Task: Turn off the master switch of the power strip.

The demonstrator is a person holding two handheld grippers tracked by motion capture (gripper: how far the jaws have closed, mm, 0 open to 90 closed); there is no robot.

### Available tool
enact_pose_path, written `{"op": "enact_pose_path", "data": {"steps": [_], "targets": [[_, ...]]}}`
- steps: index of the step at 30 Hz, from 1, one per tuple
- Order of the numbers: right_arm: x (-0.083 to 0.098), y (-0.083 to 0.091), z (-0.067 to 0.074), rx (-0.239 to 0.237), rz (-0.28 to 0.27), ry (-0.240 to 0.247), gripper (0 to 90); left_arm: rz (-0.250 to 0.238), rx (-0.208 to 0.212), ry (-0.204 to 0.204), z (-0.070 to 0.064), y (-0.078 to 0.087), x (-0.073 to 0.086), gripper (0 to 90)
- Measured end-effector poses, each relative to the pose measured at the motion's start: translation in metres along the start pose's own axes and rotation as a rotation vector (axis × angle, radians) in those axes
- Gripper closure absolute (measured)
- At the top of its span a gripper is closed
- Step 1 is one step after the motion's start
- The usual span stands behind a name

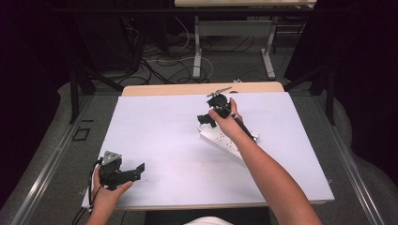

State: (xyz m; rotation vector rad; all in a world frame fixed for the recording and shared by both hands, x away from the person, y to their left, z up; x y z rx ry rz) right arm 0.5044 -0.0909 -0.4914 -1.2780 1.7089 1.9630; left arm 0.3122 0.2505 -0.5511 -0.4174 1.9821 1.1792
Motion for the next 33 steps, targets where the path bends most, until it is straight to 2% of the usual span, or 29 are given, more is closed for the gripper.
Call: {"op": "enact_pose_path", "data": {"steps": [3,9,13,16,24,28,33], "targets": [[-0.001,0.004,0.001,-0.014,-0.020,0.003,0.0,0.002,0.000,-0.002,0.000,0.000,0.000,2.9],[-0.002,0.012,0.001,0.017,-0.020,0.022,0.0,0.001,0.001,-0.001,0.000,0.000,0.000,2.9],[-0.002,0.017,0.002,0.021,-0.026,0.031,0.0,0.000,0.002,0.001,-0.001,0.000,0.000,2.9],[-0.003,0.022,0.002,0.019,-0.026,0.027,0.0,0.000,0.001,0.002,-0.001,0.000,-0.001,2.9],[-0.001,0.035,0.007,0.013,-0.033,0.071,0.0,-0.008,0.003,0.006,-0.001,0.000,-0.001,2.9],[0.001,0.039,0.010,0.010,-0.049,0.070,0.0,-0.011,0.003,0.005,-0.002,0.000,-0.001,2.9],[0.005,0.045,0.012,-0.003,-0.042,0.076,0.0,-0.017,0.006,0.005,-0.001,0.000,-0.001,2.8]]}}
Point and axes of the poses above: each handheld gripper's, and its own axes: y roughly backward along the jaws, x roughly out of its underside, z roughly to its left, the point moved 2 cm from there along -y, roughly forward along the jaws, and after that the axes turned 11 degrees about x, right-handed, at the moved point
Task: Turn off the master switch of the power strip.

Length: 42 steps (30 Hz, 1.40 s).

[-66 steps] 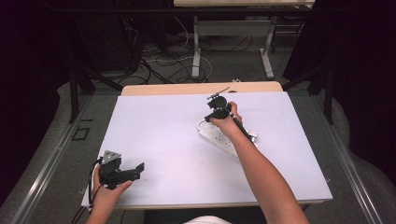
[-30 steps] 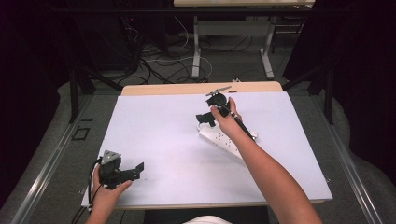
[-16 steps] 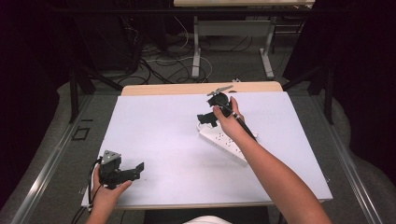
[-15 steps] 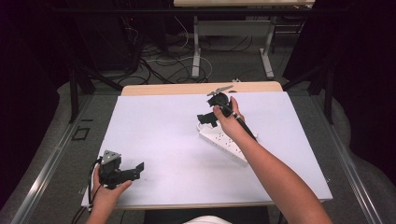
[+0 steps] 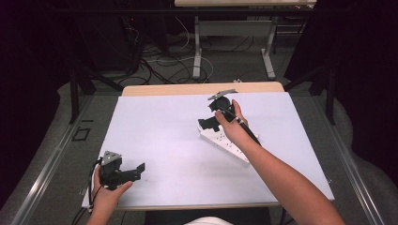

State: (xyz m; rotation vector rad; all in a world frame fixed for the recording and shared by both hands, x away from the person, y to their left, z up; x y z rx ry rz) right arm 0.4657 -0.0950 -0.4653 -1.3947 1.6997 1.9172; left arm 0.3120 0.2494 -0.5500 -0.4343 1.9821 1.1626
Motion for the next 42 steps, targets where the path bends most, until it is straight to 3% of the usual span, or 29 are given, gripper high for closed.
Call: {"op": "enact_pose_path", "data": {"steps": [8,26,42], "targets": [[0.012,0.012,0.000,-0.019,-0.009,0.035,0.0,-0.002,0.004,0.001,-0.001,0.000,0.000,2.9],[0.045,0.049,-0.010,-0.040,-0.055,0.034,0.0,-0.001,0.010,0.004,-0.001,0.001,-0.001,2.9],[0.072,0.078,-0.029,-0.034,-0.084,0.030,0.0,-0.002,0.009,0.010,-0.002,0.002,-0.001,2.9]]}}
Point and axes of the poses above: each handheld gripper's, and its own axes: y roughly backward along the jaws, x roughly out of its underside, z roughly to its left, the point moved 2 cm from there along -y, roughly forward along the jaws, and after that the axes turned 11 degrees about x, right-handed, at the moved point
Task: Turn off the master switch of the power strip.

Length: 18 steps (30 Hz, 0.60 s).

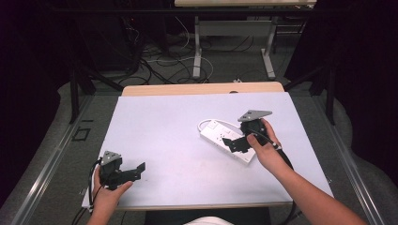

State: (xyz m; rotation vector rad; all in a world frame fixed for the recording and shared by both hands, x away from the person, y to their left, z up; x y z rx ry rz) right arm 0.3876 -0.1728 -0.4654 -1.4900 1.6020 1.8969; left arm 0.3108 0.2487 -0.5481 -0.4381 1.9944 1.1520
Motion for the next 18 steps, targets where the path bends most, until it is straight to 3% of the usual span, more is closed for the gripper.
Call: {"op": "enact_pose_path", "data": {"steps": [7,18], "targets": [[0.014,0.012,-0.011,0.024,0.001,0.000,0.0,-0.002,-0.004,-0.007,0.000,0.000,0.000,2.9],[0.036,0.031,-0.032,0.059,-0.011,-0.046,0.0,-0.011,-0.006,-0.007,0.000,-0.001,0.000,2.9]]}}
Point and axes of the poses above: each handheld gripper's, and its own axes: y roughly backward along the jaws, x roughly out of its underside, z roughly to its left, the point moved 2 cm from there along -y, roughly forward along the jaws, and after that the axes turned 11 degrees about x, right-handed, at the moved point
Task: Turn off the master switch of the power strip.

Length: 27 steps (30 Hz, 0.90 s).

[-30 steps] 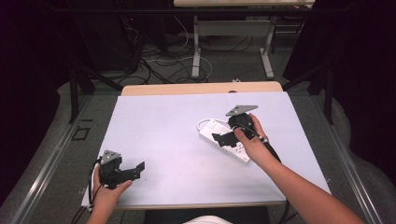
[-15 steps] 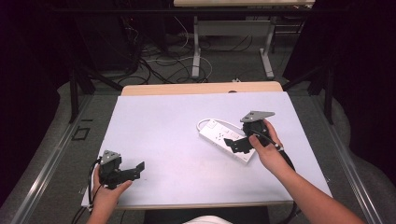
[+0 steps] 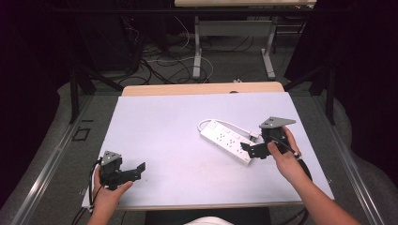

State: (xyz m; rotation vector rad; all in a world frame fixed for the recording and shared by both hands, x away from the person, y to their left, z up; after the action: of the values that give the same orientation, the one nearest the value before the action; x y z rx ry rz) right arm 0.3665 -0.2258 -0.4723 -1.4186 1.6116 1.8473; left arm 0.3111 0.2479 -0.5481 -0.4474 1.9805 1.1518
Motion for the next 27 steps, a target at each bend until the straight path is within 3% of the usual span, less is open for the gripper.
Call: {"op": "enact_pose_path", "data": {"steps": [13,19,27], "targets": [[0.034,0.015,-0.021,0.067,-0.015,-0.093,0.0,0.007,-0.003,0.000,0.000,0.001,0.000,2.9],[0.052,0.020,-0.028,0.111,-0.023,-0.111,0.0,0.005,-0.004,0.001,-0.001,0.001,0.000,2.9],[0.080,0.023,-0.034,0.134,-0.021,-0.152,0.6,0.004,-0.004,0.002,-0.001,0.001,0.000,2.9]]}}
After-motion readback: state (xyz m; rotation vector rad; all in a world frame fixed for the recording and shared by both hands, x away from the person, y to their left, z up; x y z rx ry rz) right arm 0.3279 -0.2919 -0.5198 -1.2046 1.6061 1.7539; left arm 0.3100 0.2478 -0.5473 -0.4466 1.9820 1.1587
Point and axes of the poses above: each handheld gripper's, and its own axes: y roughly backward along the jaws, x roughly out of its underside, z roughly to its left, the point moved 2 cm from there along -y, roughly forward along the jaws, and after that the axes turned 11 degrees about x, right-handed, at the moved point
